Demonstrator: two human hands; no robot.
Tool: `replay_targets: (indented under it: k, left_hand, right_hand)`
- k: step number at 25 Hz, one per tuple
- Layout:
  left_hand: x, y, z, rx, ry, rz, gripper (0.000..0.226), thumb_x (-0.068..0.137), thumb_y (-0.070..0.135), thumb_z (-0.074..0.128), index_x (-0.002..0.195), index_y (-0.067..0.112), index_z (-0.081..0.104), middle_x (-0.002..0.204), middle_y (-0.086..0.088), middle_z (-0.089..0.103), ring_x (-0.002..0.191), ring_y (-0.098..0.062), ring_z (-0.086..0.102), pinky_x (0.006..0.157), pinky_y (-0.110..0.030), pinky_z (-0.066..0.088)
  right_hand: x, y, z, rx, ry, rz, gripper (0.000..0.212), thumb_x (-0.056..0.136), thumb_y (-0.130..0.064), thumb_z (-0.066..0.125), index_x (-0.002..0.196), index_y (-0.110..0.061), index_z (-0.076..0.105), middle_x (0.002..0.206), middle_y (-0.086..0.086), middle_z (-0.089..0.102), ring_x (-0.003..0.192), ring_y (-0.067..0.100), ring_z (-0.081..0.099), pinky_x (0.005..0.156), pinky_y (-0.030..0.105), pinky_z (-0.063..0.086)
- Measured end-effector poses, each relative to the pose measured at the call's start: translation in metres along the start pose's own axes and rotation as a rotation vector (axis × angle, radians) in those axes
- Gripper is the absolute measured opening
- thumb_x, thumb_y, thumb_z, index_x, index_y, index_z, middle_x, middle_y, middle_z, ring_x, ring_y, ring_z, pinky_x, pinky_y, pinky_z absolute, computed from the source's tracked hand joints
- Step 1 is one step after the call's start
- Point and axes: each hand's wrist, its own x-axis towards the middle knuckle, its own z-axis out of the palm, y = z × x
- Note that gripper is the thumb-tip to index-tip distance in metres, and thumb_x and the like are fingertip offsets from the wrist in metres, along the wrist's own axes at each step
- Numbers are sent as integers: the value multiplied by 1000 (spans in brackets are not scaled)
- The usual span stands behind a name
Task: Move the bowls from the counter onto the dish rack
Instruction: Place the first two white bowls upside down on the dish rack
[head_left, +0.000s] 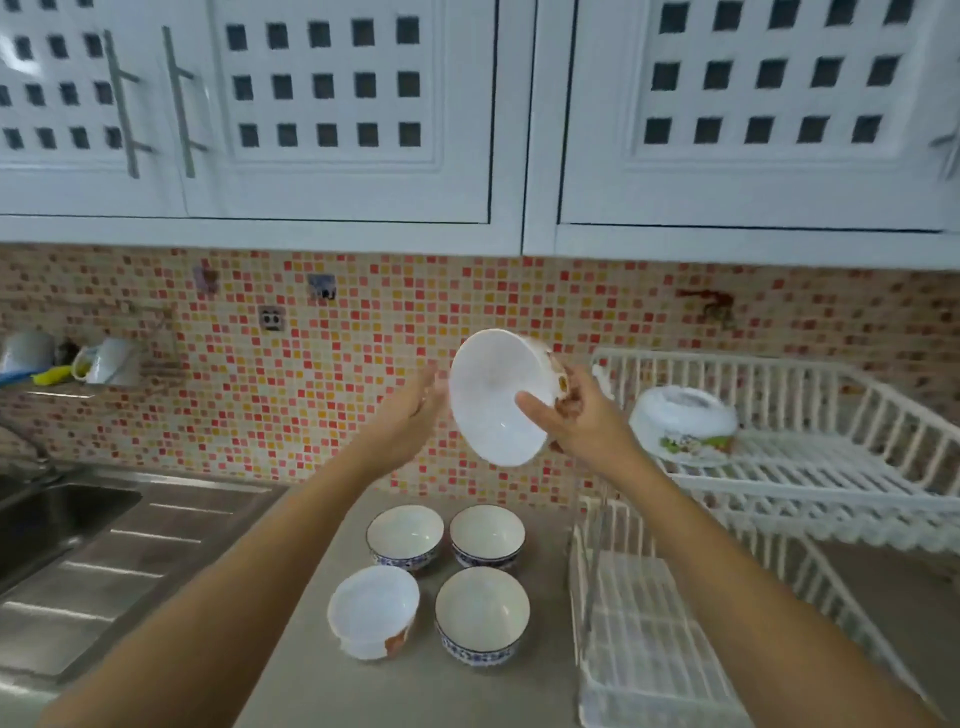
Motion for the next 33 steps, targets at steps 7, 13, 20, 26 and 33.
replay_targets:
  k: [7, 13, 20, 26, 33]
  left_hand:
    - [69, 122, 37, 398, -87, 545, 82, 87, 17, 58, 150, 32, 8, 158, -3, 22, 127, -25, 49, 102, -37, 43]
    - [112, 155, 107, 316, -159, 601, 66, 83, 17, 62, 141, 19, 32, 122, -6, 57, 78, -16, 55, 68, -21, 46]
    - [143, 144, 168, 284, -330, 417, 71, 74, 32, 77, 129, 22, 34, 136, -6, 46, 98, -19, 48, 82, -31, 42]
    - [141, 138, 195, 394, -357, 419, 96, 67, 29, 83, 143, 17, 25, 147, -5, 27, 132, -25, 34, 106, -36, 36]
    - [143, 133, 208, 639, -401, 429, 91, 60, 35, 87, 130, 12, 33, 132, -11, 32, 111, -29, 52, 93, -34, 47]
  right_hand:
    - [19, -11, -133, -987, 59, -225, 96, 65, -76, 60, 146, -42, 23, 131, -5, 50, 115, 18, 52, 89, 33, 43]
    - [44, 36, -194, -1148, 40, -247, 106, 58, -71, 70, 144, -25, 30, 135, -5, 44, 111, 19, 55, 75, 26, 39]
    - [69, 103, -207, -1270, -109, -255, 107, 58, -61, 77, 143, -19, 28, 136, -3, 41, 108, 21, 57, 79, 33, 50]
    - [74, 128, -218, -1326, -248, -336, 90, 66, -51, 77, 139, -20, 34, 132, -2, 44, 108, 24, 56, 78, 34, 52]
    - [70, 138, -206, -1378, -299, -371, 91, 63, -57, 76, 137, -21, 36, 131, -1, 47, 110, 23, 56, 79, 37, 54]
